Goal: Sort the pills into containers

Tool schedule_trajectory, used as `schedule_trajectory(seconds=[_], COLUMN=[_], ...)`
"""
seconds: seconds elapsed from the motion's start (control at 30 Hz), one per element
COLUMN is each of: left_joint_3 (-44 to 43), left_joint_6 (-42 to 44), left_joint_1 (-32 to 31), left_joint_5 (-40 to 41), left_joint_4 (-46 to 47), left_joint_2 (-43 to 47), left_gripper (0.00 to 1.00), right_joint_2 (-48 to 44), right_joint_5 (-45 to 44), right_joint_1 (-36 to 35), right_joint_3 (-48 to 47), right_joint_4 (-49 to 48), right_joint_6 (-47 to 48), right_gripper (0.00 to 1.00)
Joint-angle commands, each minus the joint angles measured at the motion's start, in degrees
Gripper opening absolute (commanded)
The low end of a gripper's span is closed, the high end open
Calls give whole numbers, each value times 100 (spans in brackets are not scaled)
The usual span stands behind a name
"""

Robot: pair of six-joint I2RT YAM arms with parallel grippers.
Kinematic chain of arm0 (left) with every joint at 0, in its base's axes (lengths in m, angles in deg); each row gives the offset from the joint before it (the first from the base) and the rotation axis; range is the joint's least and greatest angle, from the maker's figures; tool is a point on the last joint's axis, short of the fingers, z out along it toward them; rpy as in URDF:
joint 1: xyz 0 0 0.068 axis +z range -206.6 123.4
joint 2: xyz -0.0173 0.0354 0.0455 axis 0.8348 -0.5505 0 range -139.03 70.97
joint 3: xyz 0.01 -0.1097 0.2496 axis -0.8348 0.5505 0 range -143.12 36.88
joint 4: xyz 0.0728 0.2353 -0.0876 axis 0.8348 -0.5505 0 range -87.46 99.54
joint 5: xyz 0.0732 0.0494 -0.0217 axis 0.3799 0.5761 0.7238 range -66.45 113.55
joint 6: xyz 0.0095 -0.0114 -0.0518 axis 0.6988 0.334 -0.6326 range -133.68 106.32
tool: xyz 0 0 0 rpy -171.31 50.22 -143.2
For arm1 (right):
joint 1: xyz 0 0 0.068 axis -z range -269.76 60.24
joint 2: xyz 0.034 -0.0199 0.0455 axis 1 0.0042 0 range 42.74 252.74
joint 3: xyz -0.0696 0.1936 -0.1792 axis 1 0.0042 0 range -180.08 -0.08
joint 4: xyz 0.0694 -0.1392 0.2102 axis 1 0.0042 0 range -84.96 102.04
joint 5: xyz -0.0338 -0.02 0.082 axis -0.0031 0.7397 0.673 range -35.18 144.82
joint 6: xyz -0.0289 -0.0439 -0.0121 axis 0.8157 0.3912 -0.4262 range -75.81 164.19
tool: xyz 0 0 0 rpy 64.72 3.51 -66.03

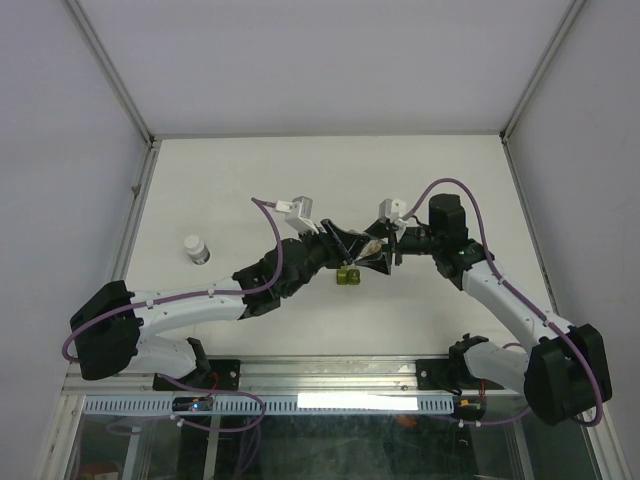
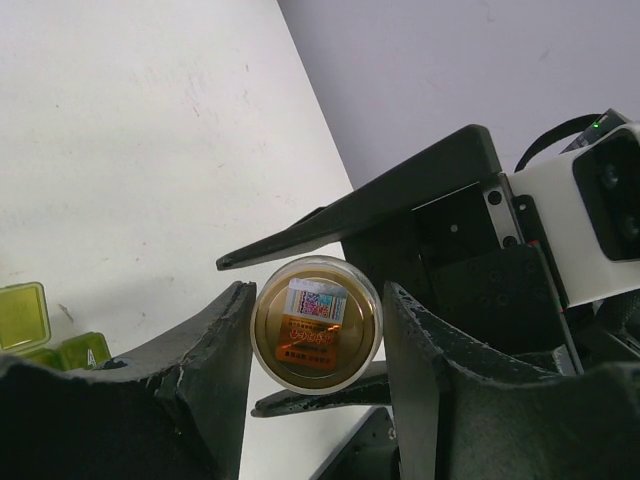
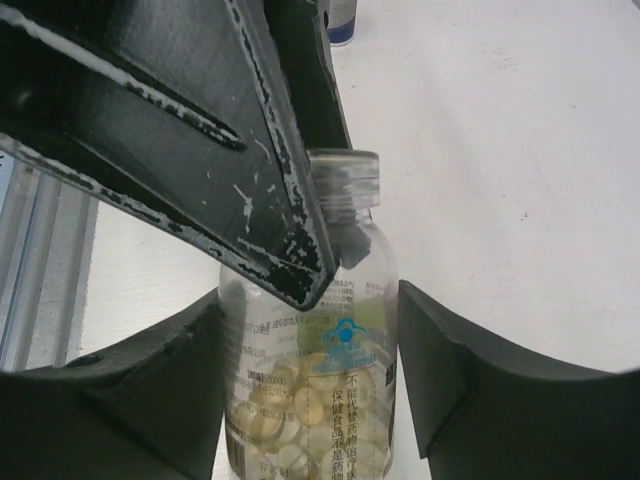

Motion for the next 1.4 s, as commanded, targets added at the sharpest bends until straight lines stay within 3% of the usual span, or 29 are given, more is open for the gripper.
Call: schedule_trajectory(seconds=[0.0, 0.17, 0.4, 0.53, 0.63, 1.37], left_joint_3=[-187, -200, -162, -125, -100, -8], left_joint_6=[30, 24, 2, -14, -23, -94], left_joint_1=[-63, -62, -66, -62, -67, -62], left_joint_5=[-110, -99, -88, -84, -71, -157], left_joint_4=[114, 113, 137, 183, 196, 384], left_joint_2=[18, 16, 68, 136, 181, 237], left_gripper=[0, 0, 0, 0, 0, 0], right_joint_2=[-169, -146, -98, -84, -82, 32], right_joint_5=[63, 75, 98, 61, 26, 27], right_joint_1=[-32, -31, -32, -32, -35, -71], right_joint_3=[-200, -190, -295, -279, -281, -332], right_joint_4=[-435, -462, -264, -234, -213, -79], right_joint_6=[-153, -180, -105, -101, -88, -16], right_gripper=[66, 65, 47, 63, 68, 64])
